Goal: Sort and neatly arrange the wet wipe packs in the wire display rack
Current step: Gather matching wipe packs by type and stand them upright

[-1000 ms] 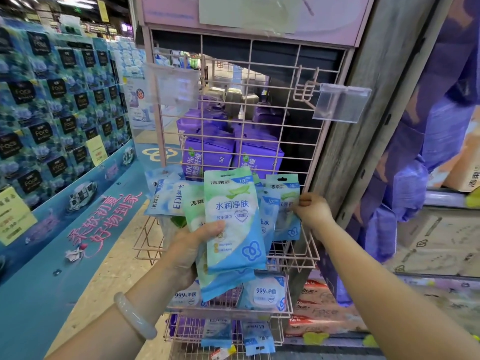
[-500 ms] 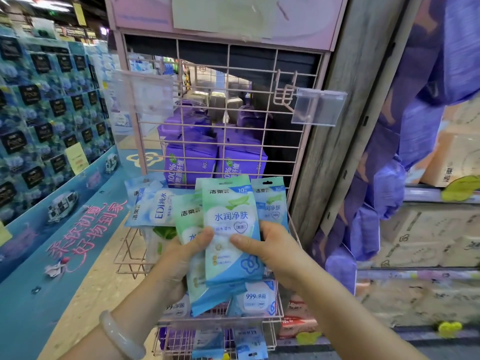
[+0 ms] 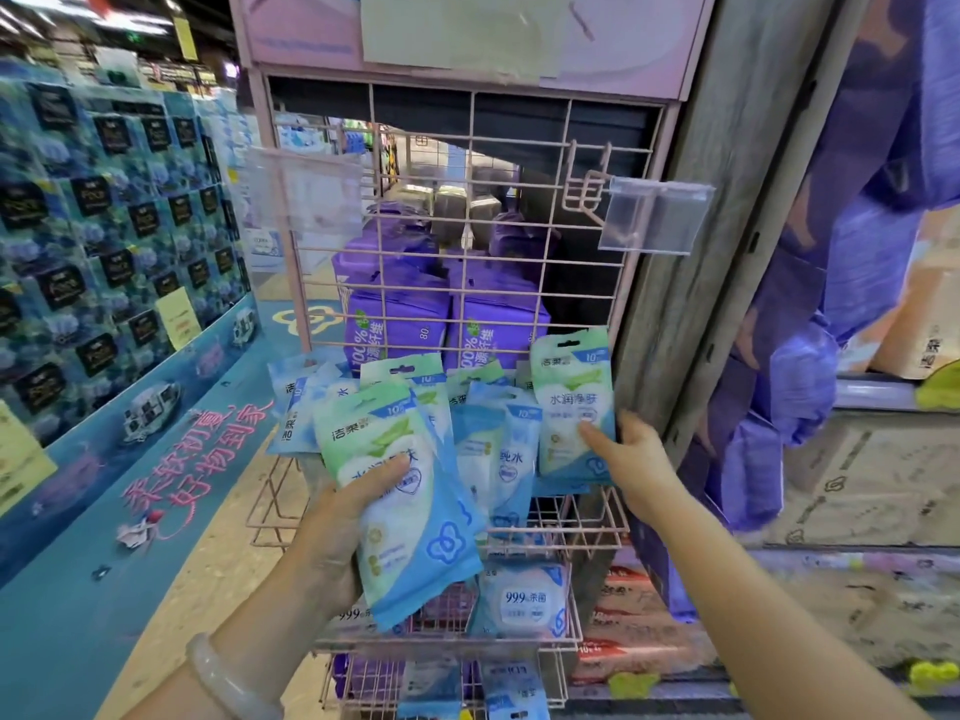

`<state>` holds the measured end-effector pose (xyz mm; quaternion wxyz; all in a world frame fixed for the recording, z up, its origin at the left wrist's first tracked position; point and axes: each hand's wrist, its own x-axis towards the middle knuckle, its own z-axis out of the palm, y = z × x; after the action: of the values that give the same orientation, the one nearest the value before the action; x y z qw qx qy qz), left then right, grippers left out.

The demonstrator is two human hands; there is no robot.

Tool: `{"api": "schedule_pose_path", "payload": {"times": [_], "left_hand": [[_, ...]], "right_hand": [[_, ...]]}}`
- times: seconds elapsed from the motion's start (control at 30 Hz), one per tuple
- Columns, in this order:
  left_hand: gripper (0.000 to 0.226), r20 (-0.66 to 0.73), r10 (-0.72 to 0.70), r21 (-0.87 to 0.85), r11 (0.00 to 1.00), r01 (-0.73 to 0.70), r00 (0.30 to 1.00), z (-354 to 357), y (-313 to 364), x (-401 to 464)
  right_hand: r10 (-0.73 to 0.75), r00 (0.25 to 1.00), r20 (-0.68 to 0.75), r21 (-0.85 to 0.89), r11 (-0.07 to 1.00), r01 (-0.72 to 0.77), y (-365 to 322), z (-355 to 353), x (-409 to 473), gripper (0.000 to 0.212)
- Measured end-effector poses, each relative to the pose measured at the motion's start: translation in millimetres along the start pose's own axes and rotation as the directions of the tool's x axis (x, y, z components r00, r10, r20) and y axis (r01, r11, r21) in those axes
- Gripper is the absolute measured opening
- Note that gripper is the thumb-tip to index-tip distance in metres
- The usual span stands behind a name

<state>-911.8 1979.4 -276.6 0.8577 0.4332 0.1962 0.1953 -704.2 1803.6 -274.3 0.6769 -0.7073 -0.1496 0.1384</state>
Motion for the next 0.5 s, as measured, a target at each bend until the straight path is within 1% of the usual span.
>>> {"api": "schedule_pose_path", "payload": {"times": [0.07, 0.13, 0.17, 0.2, 0.27, 0.3, 0.43, 0.5], "left_hand": [[0.030, -0.001, 0.002, 0.004, 1.000, -0.002, 1.000, -3, 2, -1], [0.028, -0.006, 0.021, 0.009, 1.000, -0.021, 1.000, -6, 6, -2], [0.027, -0.006, 0.027, 0.009, 1.000, -0.027, 1.000, -8, 8, -3], [0.027, -0.005, 0.030, 0.008, 1.000, -0.030, 1.000, -10, 9, -4], [0.027, -0.006, 0.035, 0.006, 0.999, -0.035, 0.999, -13, 11, -6], [0.026, -0.012, 0.039, 0.003, 0.999, -0.039, 0.999, -14, 11, -7], [0.022, -0.022, 0.063, -0.018, 0.998, -0.063, 0.998, -20, 12, -7], [0.022, -0.022, 0.062, -0.028, 0.998, -0.063, 0.998, -22, 13, -7]], "right_hand": [[0.047, 0.997, 0.056, -0.034, 0.998, -0.045, -2, 7, 3, 0.008], [0.048, 0.997, 0.060, -0.082, 0.996, -0.043, -4, 8, 4, 0.016], [0.014, 0.999, 0.038, -0.183, 0.983, -0.007, -4, 8, 3, 0.022], [-0.036, 0.999, 0.013, -0.340, 0.940, 0.038, -4, 8, 3, 0.028], [-0.129, 0.991, -0.021, -0.658, 0.748, 0.083, -2, 6, 1, 0.038], [-0.143, 0.990, -0.021, -0.744, 0.664, 0.080, -2, 5, 1, 0.041], [-0.067, 0.996, 0.054, -0.881, 0.467, 0.079, -7, 11, 2, 0.040], [-0.043, 0.997, 0.071, -0.901, 0.426, 0.082, -8, 12, 2, 0.038]]}}
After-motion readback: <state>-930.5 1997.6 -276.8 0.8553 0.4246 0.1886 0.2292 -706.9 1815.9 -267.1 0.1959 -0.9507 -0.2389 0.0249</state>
